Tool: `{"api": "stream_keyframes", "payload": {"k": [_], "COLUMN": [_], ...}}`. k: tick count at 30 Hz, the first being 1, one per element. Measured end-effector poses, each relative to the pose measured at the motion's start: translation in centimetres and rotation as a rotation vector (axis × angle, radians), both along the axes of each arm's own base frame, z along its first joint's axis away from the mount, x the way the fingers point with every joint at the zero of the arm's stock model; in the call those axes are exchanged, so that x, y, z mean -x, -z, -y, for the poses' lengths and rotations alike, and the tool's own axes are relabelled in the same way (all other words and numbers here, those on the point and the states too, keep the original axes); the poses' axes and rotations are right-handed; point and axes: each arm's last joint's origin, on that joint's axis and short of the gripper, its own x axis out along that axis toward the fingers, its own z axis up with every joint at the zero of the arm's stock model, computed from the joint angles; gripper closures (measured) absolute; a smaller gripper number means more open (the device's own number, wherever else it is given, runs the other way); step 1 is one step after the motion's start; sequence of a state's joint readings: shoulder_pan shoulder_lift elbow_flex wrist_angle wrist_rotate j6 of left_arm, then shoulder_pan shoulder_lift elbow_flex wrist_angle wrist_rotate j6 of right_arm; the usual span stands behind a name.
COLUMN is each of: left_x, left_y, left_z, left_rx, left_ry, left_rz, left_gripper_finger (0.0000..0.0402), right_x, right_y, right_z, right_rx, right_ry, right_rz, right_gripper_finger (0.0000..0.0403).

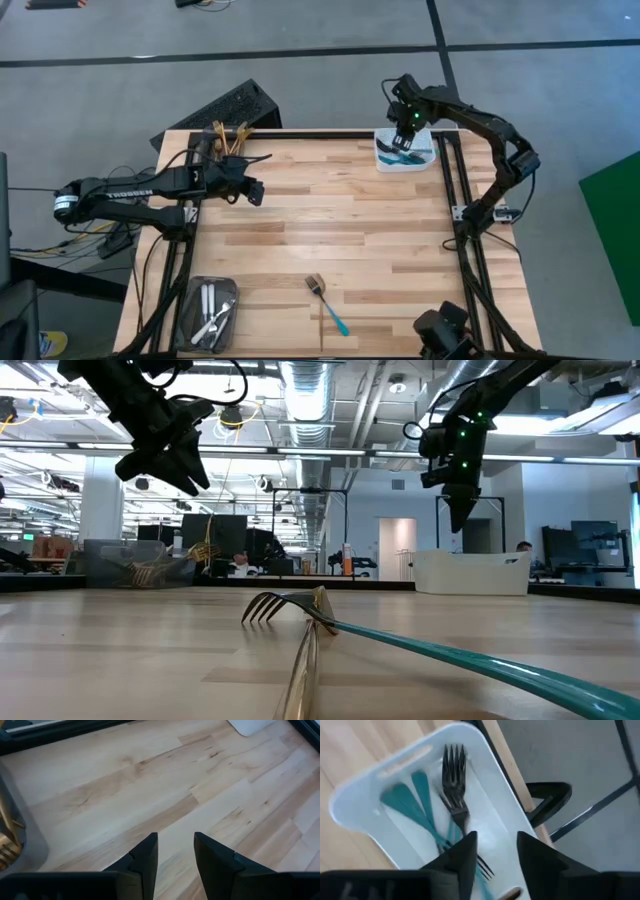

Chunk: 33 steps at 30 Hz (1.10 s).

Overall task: Sort silverware by color (type)
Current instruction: Put the blue fork into the white bin

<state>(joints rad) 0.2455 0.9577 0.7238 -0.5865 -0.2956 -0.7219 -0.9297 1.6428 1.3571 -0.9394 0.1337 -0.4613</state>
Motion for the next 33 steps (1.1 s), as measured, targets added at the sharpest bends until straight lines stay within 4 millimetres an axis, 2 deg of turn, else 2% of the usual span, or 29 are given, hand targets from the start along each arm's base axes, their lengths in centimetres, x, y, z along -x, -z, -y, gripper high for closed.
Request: {"api": "stream_keyframes", "payload": {"k": [4,7,14,17,20,25,31,33], "left_x": [0.0,-0.1,-0.7,-1.2,-1.4,-1.5,-1.3,-1.2], "left_y": [0.0,0.0,-0.4,-0.6,-0.7,-0.7,-0.8,-0.9], "left_z": [0.1,0.1,1.0,2.0,3.3,5.8,9.0,9.9], "left_rx": [0.022,0.037,0.047,0.04,0.049,0.057,0.038,0.015], "left_ry": [0.02,0.027,0.14,0.22,0.286,0.405,0.585,0.641], "left_rz": [0.006,0.012,0.069,0.1,0.104,0.104,0.109,0.117], "left_gripper_finger": [0.0288,0.0288,0.0288,0.0288,0.0288,0.0288,0.0288,0.0288], "right_x": [-1.0,-2.3,-7.2,-9.2,-10.8,-12.9,-14.6,-14.7], "right_y": [0.0,0.2,0.3,0.2,0.2,0.1,-0.4,0.0], "right_z": [-0.9,-2.5,-9.0,-12.6,-16.3,-23.1,-34.1,-37.2], "right_rx": [-0.063,-0.202,-0.333,-0.346,-0.315,-0.354,-0.469,-0.486], "right_ry": [0.149,0.159,0.074,0.022,0.043,0.067,-0.106,-0.072], "right_rz": [0.103,0.191,0.184,0.172,0.158,0.239,0.434,0.484], "right_gripper_finger": [0.0214,0.0211,0.0236,0.025,0.0262,0.0269,0.0268,0.0268]}}
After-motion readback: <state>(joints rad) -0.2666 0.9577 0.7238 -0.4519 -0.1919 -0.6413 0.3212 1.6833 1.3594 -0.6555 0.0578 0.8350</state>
